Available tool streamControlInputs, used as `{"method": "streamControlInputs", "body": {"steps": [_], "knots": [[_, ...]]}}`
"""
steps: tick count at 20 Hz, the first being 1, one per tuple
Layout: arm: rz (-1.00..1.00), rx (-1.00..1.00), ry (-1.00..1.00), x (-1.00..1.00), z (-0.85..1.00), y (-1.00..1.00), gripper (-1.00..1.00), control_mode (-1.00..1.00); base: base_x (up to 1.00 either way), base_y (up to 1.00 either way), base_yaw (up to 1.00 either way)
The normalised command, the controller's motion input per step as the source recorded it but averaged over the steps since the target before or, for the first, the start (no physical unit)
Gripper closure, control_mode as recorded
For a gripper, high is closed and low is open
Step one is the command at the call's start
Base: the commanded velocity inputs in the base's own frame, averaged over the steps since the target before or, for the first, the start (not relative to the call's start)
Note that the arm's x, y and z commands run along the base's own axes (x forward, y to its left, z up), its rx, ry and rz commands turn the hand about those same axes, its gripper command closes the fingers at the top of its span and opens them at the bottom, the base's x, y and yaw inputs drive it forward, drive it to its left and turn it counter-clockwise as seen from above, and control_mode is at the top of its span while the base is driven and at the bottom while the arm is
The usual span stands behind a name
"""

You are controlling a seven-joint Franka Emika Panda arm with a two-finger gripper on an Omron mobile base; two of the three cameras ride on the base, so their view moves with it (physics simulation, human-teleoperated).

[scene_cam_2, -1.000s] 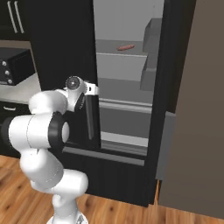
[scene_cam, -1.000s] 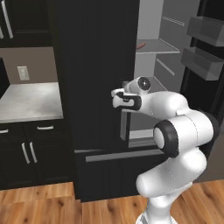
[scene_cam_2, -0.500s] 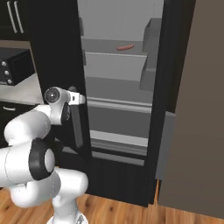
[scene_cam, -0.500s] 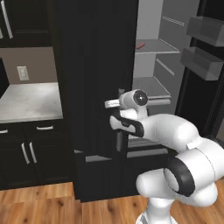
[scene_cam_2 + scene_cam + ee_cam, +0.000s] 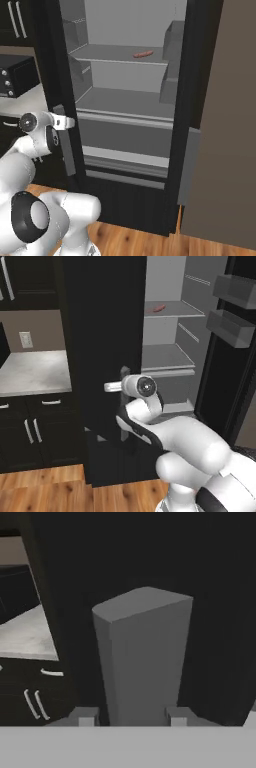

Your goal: Move the hot dog bun to the plate on the dining table and place the condiment next to that plate. Then navigate to the fridge and take the sausage and place it on the plate as well.

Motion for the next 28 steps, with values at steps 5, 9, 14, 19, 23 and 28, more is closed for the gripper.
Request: {"method": "streamControlInputs", "body": {"steps": [5, 9, 14, 19, 23, 28], "knots": [[-0.08, 0.37, 0.09, -0.41, 0.51, -0.05, -1.00, -1.00, 0.00, 0.00, 0.00], [-0.04, 0.43, 0.15, -0.55, 0.67, -0.23, -1.00, -1.00, 0.00, 0.00, 0.00], [0.00, 0.40, 0.13, -0.57, 0.55, -0.38, -1.00, -1.00, 0.00, 0.00, 0.00], [0.00, 0.36, 0.15, -0.26, 0.38, -0.56, -1.00, -1.00, 0.00, 0.00, 0.00], [0.00, 0.33, 0.20, -0.02, 0.34, -0.63, -1.00, -1.00, 0.00, 0.00, 0.00], [0.00, 0.33, 0.23, 0.01, 0.29, -0.62, -1.00, -1.00, 0.00, 0.00, 0.00]]}}
